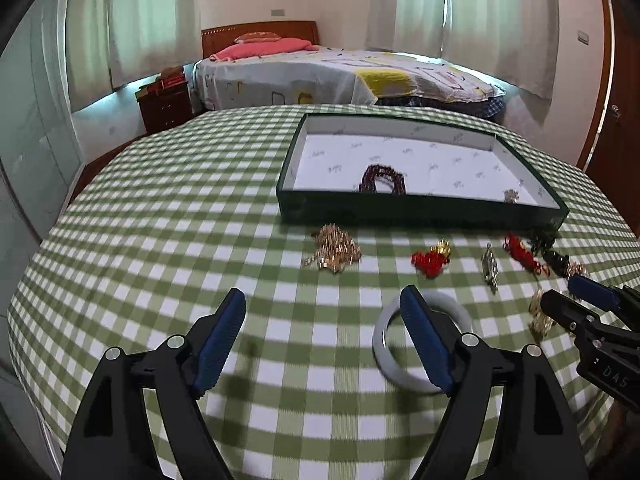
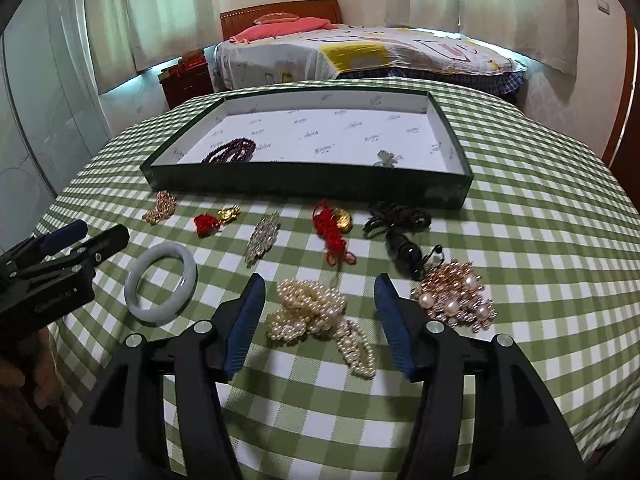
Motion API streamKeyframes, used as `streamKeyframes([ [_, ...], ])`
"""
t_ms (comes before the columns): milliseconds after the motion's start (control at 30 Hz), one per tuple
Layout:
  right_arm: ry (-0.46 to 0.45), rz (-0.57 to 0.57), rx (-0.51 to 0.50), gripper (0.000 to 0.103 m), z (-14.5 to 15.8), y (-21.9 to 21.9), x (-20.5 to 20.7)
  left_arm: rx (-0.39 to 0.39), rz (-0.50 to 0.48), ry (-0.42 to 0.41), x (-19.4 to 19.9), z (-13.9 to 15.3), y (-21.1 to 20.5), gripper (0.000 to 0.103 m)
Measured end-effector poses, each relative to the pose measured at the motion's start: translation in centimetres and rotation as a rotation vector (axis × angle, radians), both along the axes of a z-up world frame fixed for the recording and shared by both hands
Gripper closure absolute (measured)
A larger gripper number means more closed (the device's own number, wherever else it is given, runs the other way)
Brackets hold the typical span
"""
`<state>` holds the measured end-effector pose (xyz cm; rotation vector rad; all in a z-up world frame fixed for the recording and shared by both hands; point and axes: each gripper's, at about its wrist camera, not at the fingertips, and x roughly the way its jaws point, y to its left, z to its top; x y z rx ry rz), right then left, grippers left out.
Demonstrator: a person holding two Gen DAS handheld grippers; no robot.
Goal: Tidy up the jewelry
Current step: 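Grasp the white pearl strand with the right gripper while the left gripper moves to the jade bangle, then grasp the white jade bangle rim with the left gripper while the right gripper lifts the pearls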
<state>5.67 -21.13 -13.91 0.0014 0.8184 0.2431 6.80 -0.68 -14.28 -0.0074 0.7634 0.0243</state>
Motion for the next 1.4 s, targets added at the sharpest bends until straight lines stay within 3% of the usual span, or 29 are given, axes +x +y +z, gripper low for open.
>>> streamKeyframes([
  [333, 0.014, -0.001, -0.029, 0.048, -1.1, 0.3, -0.2, 0.0, -0.018, 0.007, -0.3, -0.3, -0.7, 0.025],
  [500, 0.011, -0.002, -0.024, 0.075, -1.1, 0.1, -0.3, 0.001, -0.041, 0.005, -0.3, -0.1, -1.3, 0.024],
  [767, 0.01, -0.006, 0.001, 0.086, -0.7, -0.6, -0.4, -0.013, -0.071, 0.002, -0.2, 0.0, -2.0, 0.024],
  [1133, 0.002, -0.018, 0.019, 0.086, -0.4, -1.3, -0.5, -0.007, -0.142, 0.024, 0.1, -0.4, -4.4, 0.023],
  [1400, 0.006, -0.029, 0.057, 0.086, -0.4, -2.2, -0.6, 0.037, -0.154, 0.088, 0.8, -1.9, -5.6, 0.023],
])
